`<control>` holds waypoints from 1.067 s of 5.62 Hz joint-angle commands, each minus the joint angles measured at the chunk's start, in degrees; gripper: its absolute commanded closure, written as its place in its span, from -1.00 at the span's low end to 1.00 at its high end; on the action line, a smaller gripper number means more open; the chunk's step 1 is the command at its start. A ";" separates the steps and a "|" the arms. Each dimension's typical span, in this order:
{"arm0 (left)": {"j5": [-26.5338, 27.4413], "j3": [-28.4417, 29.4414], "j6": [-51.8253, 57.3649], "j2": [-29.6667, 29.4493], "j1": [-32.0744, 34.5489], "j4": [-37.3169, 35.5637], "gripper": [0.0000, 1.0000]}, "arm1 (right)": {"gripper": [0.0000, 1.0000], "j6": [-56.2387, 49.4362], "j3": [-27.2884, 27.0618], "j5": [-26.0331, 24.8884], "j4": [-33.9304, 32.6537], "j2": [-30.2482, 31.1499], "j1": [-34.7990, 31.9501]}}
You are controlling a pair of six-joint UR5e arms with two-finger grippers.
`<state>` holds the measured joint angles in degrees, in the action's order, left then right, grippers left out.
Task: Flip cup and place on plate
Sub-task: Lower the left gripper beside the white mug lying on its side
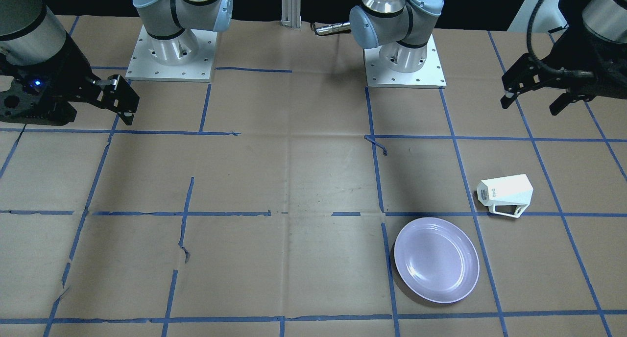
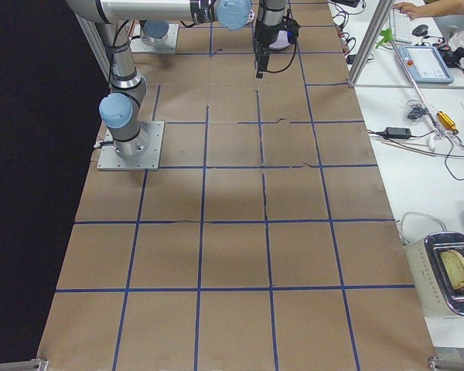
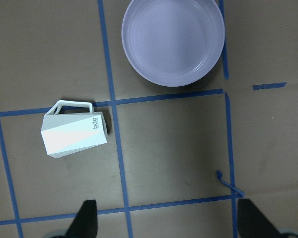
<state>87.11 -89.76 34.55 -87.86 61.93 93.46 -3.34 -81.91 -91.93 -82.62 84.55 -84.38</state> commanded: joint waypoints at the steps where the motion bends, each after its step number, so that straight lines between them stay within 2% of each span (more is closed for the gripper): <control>1: -4.54 -0.50 15.65 -2.47 -13.26 0.05 -0.97 | -1.00 0.00 0.00 0.00 0.00 0.00 0.00; 2: -7.89 -0.41 20.34 -6.05 -18.37 0.05 -0.97 | -1.00 0.00 0.00 0.00 0.00 0.00 0.00; 3: -13.40 -0.24 25.69 -10.01 -21.90 0.14 -0.97 | -1.00 0.00 0.00 0.00 0.00 0.00 0.00; 4: -15.63 -0.24 28.79 -13.79 -25.16 0.75 -0.97 | -1.00 0.00 0.00 0.00 0.00 0.00 0.00; 5: -18.53 0.28 32.21 -20.52 -26.32 0.67 -0.97 | -1.00 0.00 0.00 0.00 0.00 0.00 0.00; 6: -18.99 1.33 35.73 -26.60 -26.42 0.67 -0.97 | -1.00 0.00 0.00 0.00 0.00 0.00 0.00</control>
<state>69.19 -89.24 67.02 -108.83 36.02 94.11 -3.34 -81.91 -91.93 -82.62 84.56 -84.38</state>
